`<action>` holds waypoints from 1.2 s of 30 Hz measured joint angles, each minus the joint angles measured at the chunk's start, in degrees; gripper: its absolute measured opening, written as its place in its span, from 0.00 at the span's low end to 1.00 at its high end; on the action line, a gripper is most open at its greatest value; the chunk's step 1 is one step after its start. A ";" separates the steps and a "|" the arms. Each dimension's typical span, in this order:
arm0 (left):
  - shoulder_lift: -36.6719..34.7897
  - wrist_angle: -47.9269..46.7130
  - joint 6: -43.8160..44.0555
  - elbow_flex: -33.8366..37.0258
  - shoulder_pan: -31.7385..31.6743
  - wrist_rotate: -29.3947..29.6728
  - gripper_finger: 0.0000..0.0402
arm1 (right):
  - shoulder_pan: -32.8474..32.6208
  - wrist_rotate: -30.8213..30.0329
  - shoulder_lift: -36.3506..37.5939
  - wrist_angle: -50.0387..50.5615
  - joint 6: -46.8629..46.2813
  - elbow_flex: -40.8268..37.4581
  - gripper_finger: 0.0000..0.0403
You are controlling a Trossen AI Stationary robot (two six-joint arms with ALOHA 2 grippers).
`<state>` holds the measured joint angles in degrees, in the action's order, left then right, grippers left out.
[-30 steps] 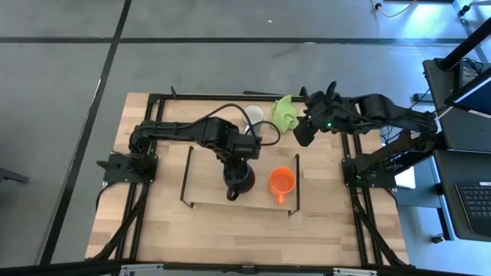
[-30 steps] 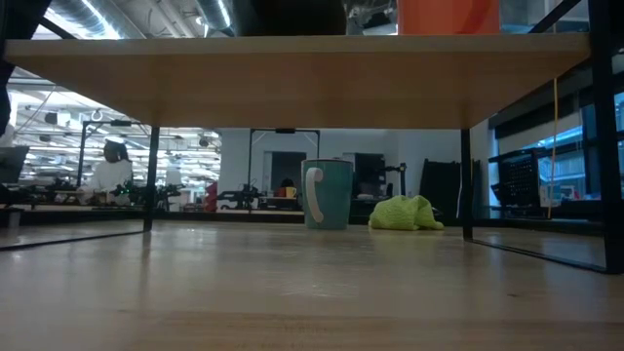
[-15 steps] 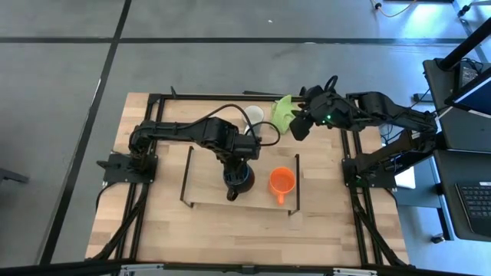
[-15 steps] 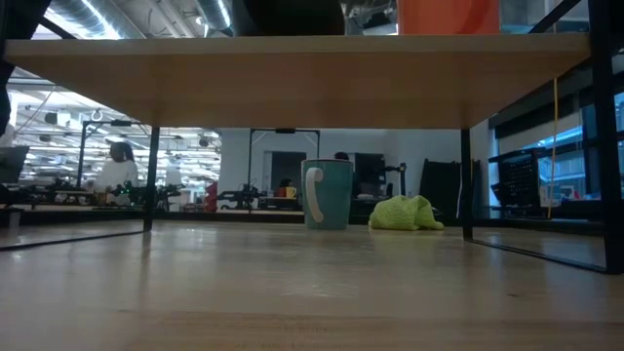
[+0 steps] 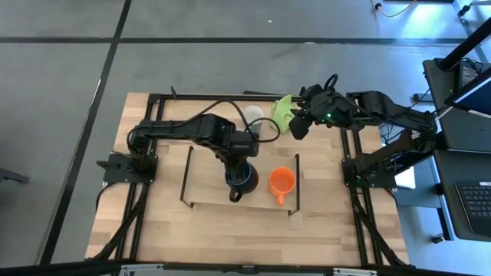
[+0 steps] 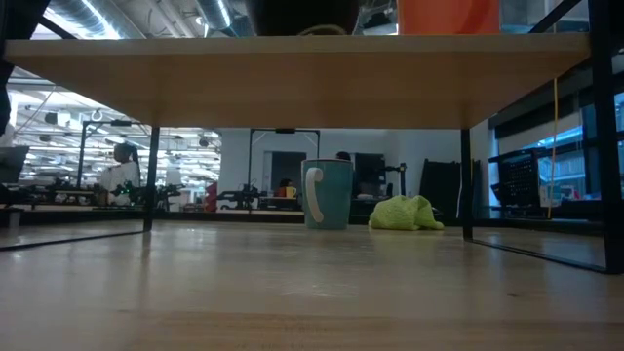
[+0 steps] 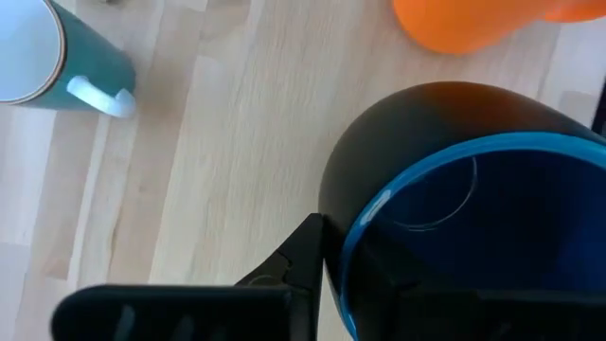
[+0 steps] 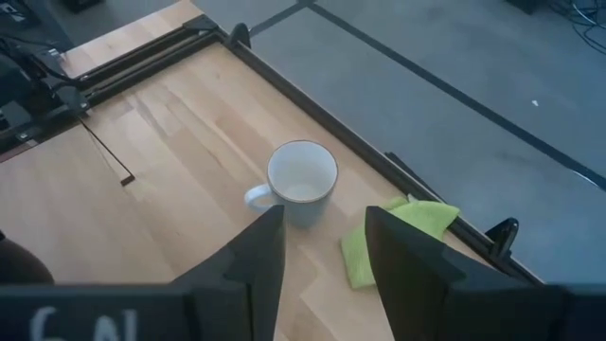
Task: Stack small to large cups/mugs on shelf
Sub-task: Put the black mugs on the shelf
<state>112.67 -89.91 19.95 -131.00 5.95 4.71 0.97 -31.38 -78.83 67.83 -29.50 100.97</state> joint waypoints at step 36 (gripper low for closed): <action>0.10 -0.08 -1.36 2.27 -1.34 0.33 0.05 | 0.47 -0.02 0.00 0.09 1.36 0.00 0.37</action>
<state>112.77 -90.00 18.59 -128.73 4.61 5.04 1.44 -31.40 -78.83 67.92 -28.14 100.97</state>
